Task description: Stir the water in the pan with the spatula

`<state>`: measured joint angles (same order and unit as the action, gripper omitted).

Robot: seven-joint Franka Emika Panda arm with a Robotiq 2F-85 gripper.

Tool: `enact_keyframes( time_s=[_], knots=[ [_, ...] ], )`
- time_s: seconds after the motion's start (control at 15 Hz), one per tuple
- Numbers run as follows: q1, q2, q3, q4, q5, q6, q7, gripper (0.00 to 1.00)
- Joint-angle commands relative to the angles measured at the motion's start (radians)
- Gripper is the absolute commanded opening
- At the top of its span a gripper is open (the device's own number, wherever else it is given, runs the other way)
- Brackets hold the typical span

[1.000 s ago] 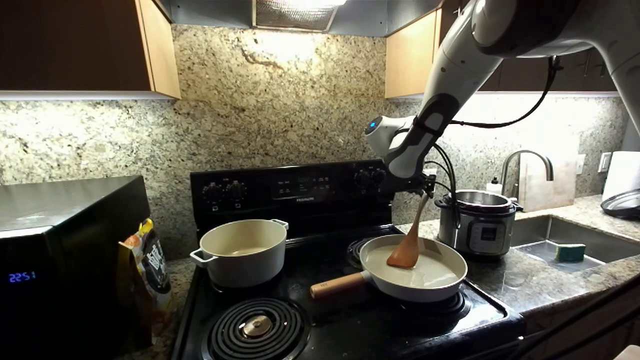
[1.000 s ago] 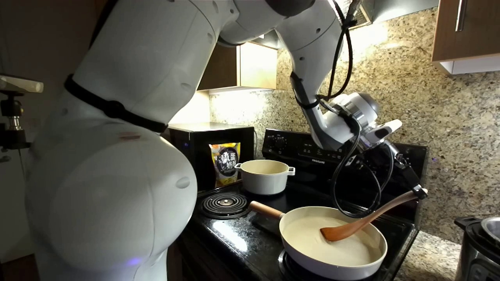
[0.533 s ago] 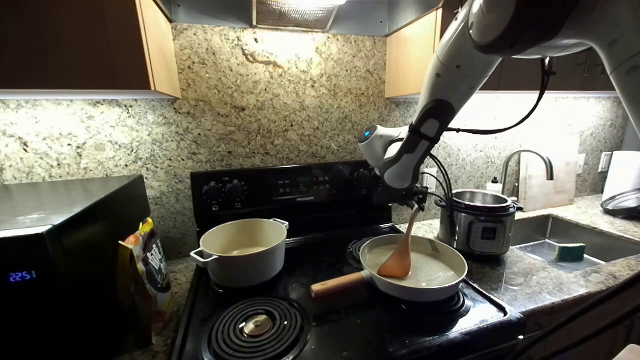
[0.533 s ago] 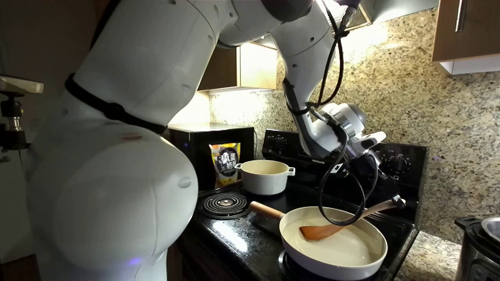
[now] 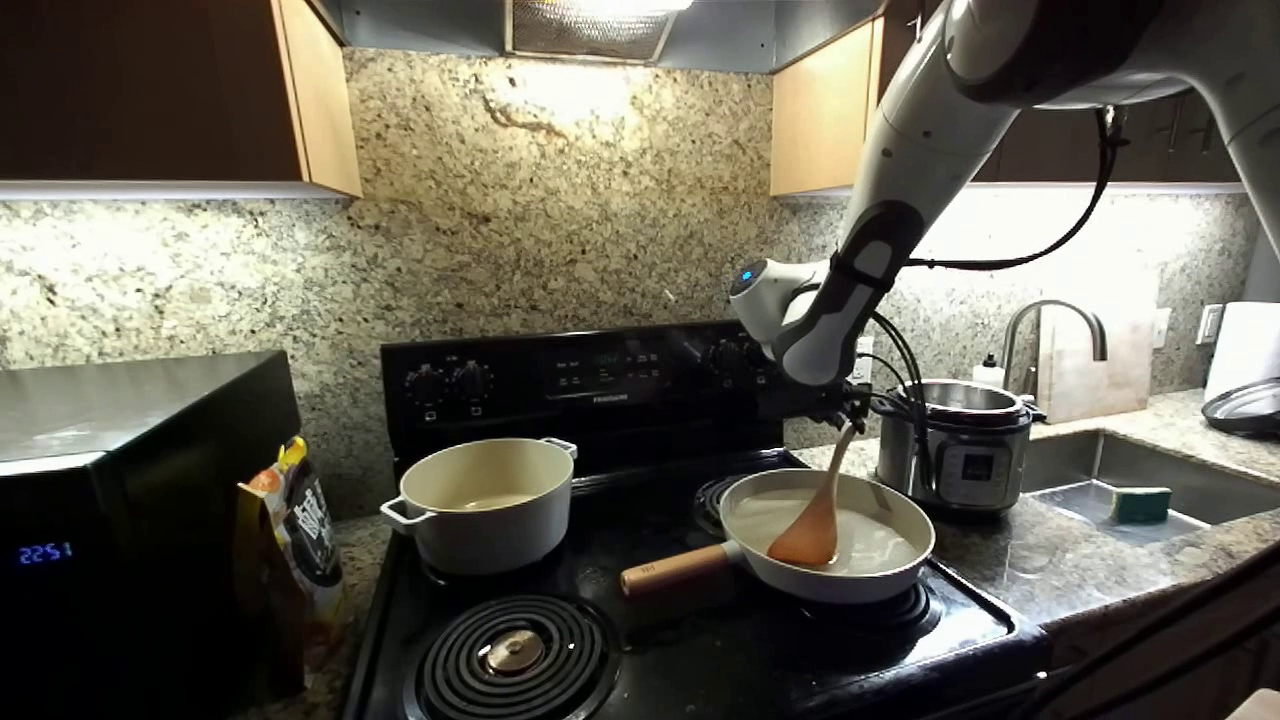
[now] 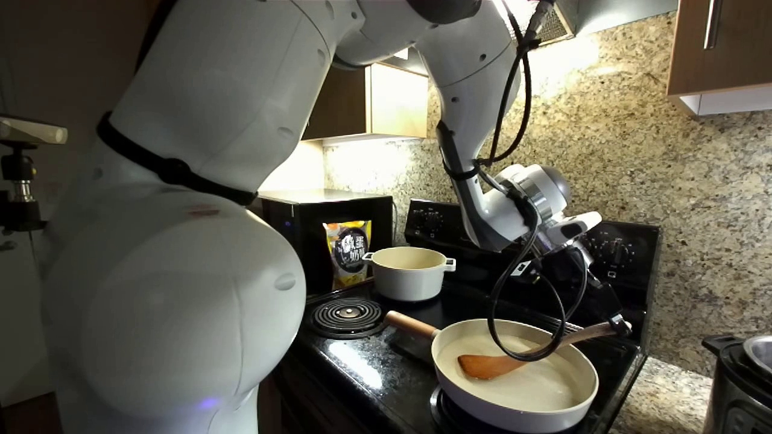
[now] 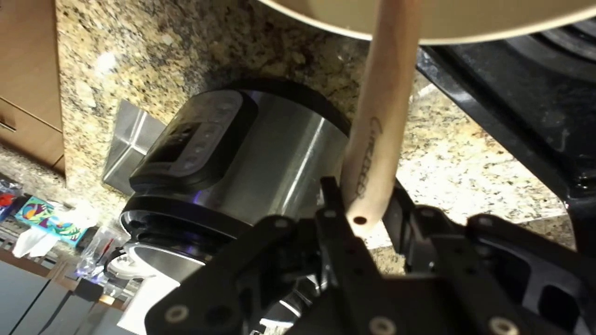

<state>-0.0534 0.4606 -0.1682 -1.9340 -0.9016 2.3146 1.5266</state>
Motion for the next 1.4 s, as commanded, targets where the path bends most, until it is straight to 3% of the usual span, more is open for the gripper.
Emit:
enact_keyframes(
  time_s=[0.0, 0.73, 1.33],
  knots=[
    [-0.017, -0.062, -0.015, -0.088, 0.015, 0.047, -0.002, 0.07],
    [-0.079, -0.039, -0.071, -0.089, 0.068, 0.074, -0.029, 0.07],
    [-0.08, -0.031, -0.093, -0.03, 0.118, 0.03, -0.046, 0.07]
  ],
)
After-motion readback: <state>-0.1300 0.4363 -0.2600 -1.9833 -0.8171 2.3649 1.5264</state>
